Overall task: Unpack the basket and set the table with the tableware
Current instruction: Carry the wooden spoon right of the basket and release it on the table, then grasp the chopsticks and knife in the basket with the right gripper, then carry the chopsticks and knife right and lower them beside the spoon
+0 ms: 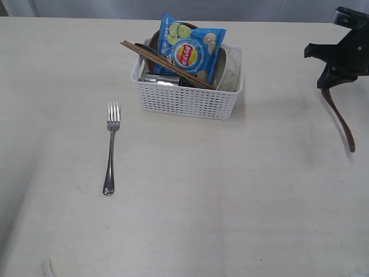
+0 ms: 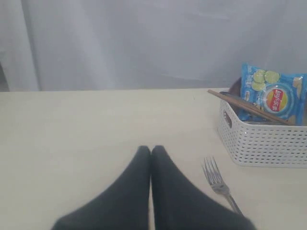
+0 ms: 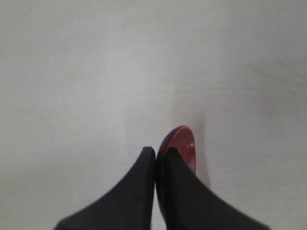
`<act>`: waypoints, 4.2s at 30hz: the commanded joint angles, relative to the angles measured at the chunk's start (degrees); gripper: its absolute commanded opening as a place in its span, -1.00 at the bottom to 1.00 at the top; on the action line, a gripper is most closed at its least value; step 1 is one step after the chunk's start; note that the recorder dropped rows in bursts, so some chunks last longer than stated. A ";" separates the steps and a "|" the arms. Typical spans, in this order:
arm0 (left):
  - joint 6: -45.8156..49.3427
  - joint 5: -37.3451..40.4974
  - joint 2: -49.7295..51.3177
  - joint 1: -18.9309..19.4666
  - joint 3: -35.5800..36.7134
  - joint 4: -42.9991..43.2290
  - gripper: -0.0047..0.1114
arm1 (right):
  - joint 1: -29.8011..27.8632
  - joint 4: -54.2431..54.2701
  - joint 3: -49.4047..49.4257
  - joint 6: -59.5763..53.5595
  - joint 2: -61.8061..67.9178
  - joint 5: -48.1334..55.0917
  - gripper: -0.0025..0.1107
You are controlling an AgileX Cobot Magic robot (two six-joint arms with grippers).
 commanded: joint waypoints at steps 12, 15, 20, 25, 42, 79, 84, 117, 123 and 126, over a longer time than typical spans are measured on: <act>0.02 -0.61 -0.21 -0.06 0.16 -0.18 -0.92 | -0.44 5.67 -2.56 -4.79 -0.28 -1.43 -0.07; 0.02 -0.61 -0.21 -0.06 0.16 -0.18 -0.92 | 0.83 13.87 -6.38 -12.49 -1.86 2.26 -0.11; 0.02 -0.61 -0.21 -0.06 0.16 -0.18 -0.92 | 5.98 28.48 -12.18 -31.01 -5.97 8.00 -0.31; 0.02 -0.61 -0.21 -0.06 0.16 -0.18 -0.92 | 15.19 34.28 -15.05 -46.55 -7.69 11.64 -0.30; 0.02 -0.61 -0.21 -0.06 0.16 -0.18 -0.92 | 37.53 20.68 -27.07 -42.73 2.11 1.09 0.06; 0.02 -0.61 -0.21 -0.06 0.16 -0.18 -0.92 | 37.91 3.72 -35.58 -33.11 6.07 1.21 -0.96; 0.02 -0.61 -0.21 -0.06 0.16 -0.18 -0.92 | 37.76 2.52 -39.10 -27.77 1.99 5.48 -0.96; 0.02 -0.61 -0.21 -0.06 0.16 -0.18 -0.92 | 10.42 -13.65 -3.32 7.97 1.28 3.17 -0.96; 0.02 -0.61 -0.21 -0.06 0.16 -0.18 -0.92 | 10.42 -13.65 -1.87 8.83 1.90 1.37 -0.96; 0.02 -0.61 -0.21 -0.06 0.16 -0.18 -0.92 | 10.42 -13.65 -1.87 8.83 3.28 2.03 -0.96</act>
